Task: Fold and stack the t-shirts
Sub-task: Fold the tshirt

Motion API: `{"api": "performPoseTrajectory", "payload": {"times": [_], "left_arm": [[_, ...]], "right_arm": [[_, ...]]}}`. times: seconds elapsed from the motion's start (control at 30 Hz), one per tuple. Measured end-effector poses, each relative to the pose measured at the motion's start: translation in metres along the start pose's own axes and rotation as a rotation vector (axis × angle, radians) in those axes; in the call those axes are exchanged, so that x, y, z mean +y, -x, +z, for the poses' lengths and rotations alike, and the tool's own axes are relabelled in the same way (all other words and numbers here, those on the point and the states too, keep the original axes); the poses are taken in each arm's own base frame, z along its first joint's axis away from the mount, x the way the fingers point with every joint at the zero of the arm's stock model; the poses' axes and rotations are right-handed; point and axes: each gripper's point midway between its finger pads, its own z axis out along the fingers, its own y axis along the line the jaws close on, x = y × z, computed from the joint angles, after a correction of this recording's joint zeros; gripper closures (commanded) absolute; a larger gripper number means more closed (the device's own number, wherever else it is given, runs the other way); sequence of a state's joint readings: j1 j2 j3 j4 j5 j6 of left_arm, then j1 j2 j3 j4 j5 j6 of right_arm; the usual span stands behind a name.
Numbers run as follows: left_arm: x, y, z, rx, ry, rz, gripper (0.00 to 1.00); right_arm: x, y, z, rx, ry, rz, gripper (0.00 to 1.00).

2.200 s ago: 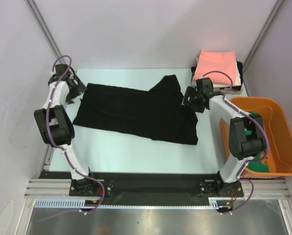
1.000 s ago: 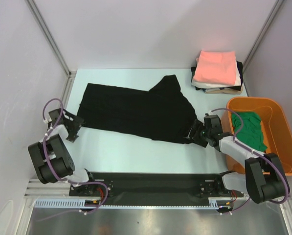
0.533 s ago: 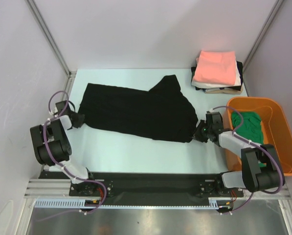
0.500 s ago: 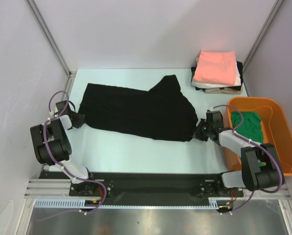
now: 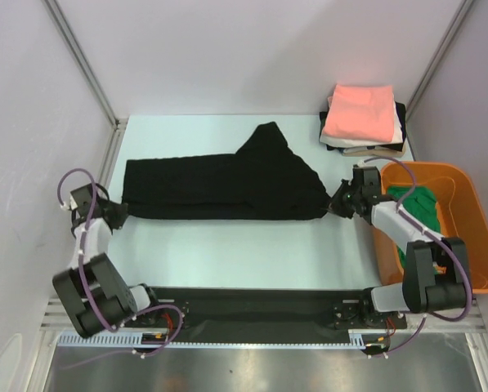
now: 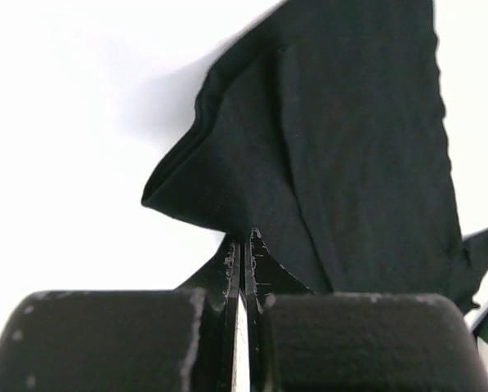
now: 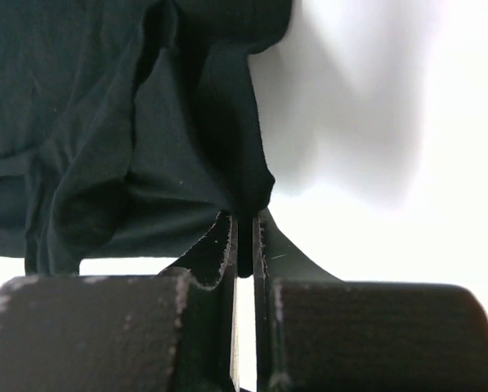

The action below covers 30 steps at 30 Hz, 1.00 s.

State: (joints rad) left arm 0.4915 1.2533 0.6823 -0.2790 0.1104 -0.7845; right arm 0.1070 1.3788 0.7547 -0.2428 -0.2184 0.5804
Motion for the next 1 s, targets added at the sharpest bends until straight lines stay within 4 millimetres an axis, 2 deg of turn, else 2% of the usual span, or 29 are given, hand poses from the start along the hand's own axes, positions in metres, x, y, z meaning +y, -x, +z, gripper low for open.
{"api": "performPoseTrajectory", "payload": {"times": [0.17, 0.27, 0.43, 0.47, 0.5, 0.53, 0.57, 0.6, 0.67, 0.73, 0.83, 0.9, 1.0], "left_arm": [[0.017, -0.012, -0.024, -0.006, -0.002, -0.011, 0.98], [0.032, -0.026, -0.034, 0.008, 0.004, -0.024, 0.9], [0.052, -0.039, -0.047, 0.018, 0.007, -0.066, 0.55], [0.053, -0.04, -0.049, 0.019, 0.005, -0.073, 0.48], [0.053, -0.041, -0.052, 0.021, -0.002, -0.077, 0.3], [0.052, -0.042, -0.055, 0.026, -0.011, -0.074, 0.23], [0.051, -0.044, -0.058, 0.033, -0.019, -0.082, 0.17], [0.051, -0.044, -0.061, 0.033, -0.024, -0.085, 0.06], [0.049, -0.042, -0.069, 0.032, -0.035, -0.086, 0.0], [0.044, -0.033, -0.079, 0.018, -0.05, -0.078, 0.0], [0.025, -0.012, -0.093, -0.01, -0.1, -0.016, 0.0], [0.008, 0.002, -0.102, -0.024, -0.144, 0.056, 0.0], [-0.012, 0.013, -0.108, -0.038, -0.177, 0.177, 0.0]], "right_arm": [[-0.011, -0.013, -0.016, -0.001, -0.013, 0.007, 1.0], [-0.023, -0.025, -0.026, 0.0, -0.032, 0.02, 1.0], [-0.042, -0.045, -0.041, 0.003, -0.071, 0.038, 1.0], [-0.044, -0.049, -0.044, 0.002, -0.075, 0.04, 0.95], [-0.046, -0.052, -0.047, 0.001, -0.078, 0.043, 0.67], [-0.046, -0.054, -0.051, -0.001, -0.077, 0.049, 0.45], [-0.046, -0.056, -0.053, -0.004, -0.076, 0.058, 0.3], [-0.047, -0.058, -0.057, -0.005, -0.074, 0.061, 0.2], [-0.045, -0.06, -0.063, -0.008, -0.066, 0.066, 0.17], [-0.042, -0.062, -0.07, -0.012, -0.061, 0.068, 0.16], [-0.03, -0.058, -0.081, -0.022, -0.057, 0.061, 0.16], [-0.009, -0.043, -0.089, -0.061, -0.017, 0.032, 0.17], [0.038, -0.009, -0.097, -0.13, 0.066, -0.041, 0.17]]}}
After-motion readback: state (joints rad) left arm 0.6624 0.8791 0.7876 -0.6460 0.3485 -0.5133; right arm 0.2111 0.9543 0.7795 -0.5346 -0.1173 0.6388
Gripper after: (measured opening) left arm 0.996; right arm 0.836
